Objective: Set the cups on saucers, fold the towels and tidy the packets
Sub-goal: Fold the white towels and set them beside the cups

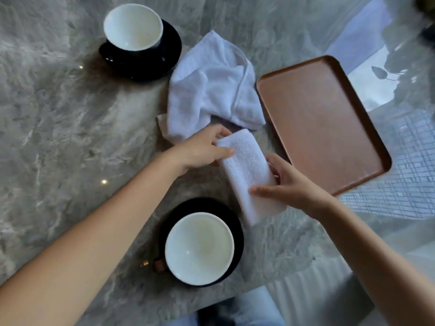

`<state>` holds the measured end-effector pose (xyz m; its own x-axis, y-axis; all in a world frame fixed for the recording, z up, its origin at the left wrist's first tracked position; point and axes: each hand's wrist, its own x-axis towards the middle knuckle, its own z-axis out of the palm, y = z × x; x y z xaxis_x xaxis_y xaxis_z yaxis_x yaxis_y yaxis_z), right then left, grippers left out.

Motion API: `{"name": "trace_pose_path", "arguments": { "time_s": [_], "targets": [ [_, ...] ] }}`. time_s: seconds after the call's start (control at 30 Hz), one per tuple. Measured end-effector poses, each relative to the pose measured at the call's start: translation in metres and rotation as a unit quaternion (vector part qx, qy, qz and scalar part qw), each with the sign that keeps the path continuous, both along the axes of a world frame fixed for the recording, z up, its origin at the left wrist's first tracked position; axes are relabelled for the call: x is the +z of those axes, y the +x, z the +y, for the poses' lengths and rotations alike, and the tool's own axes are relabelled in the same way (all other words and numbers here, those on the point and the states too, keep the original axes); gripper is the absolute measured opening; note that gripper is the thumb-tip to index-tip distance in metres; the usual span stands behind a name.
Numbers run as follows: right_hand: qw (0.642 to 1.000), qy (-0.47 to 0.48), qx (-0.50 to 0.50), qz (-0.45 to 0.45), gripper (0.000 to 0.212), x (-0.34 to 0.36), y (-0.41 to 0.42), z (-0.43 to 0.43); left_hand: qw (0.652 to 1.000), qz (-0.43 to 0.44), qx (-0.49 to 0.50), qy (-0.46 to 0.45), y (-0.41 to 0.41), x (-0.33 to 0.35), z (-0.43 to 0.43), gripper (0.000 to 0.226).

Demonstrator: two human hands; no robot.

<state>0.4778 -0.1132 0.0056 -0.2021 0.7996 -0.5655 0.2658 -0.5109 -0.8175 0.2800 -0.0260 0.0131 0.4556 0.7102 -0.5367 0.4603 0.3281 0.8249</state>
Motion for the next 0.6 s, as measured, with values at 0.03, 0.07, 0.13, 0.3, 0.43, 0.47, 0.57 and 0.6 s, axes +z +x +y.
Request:
{"name": "trace_pose_path", "arguments": {
  "time_s": [0.03, 0.07, 0.13, 0.3, 0.43, 0.47, 0.57, 0.6],
  "targets": [
    [1.000, -0.010, 0.003, -0.005, 0.045, -0.003, 0.004, -0.005, 0.999, 0.020, -0.031, 0.012, 0.003, -0.003, -0.001, 0.030],
    [1.000, -0.024, 0.008, -0.010, 0.046, -0.005, 0.008, -0.010, 0.997, 0.038, -0.059, 0.018, 0.006, -0.006, -0.003, 0.032],
    [0.998, -0.056, 0.026, -0.020, 0.044, -0.008, 0.016, -0.018, 0.993, 0.058, -0.101, 0.010, 0.010, -0.010, -0.006, 0.035],
    [0.993, -0.065, 0.083, -0.044, 0.020, -0.011, 0.031, -0.025, 0.980, 0.096, -0.170, 0.039, 0.023, -0.015, -0.015, 0.031],
    [0.984, -0.030, 0.132, -0.112, 0.027, -0.009, 0.037, -0.023, 0.961, 0.142, -0.204, 0.122, 0.028, -0.015, -0.022, 0.029],
    [0.983, -0.030, 0.131, -0.125, 0.030, -0.008, 0.038, -0.023, 0.958, 0.147, -0.211, 0.131, 0.028, -0.014, -0.023, 0.029],
    [0.978, -0.032, 0.140, -0.154, 0.039, -0.005, 0.038, -0.022, 0.954, 0.154, -0.216, 0.139, 0.031, -0.013, -0.025, 0.027],
    [0.976, -0.028, 0.145, -0.163, 0.039, -0.005, 0.037, -0.022, 0.953, 0.158, -0.218, 0.142, 0.032, -0.013, -0.026, 0.027]
  ]
}}
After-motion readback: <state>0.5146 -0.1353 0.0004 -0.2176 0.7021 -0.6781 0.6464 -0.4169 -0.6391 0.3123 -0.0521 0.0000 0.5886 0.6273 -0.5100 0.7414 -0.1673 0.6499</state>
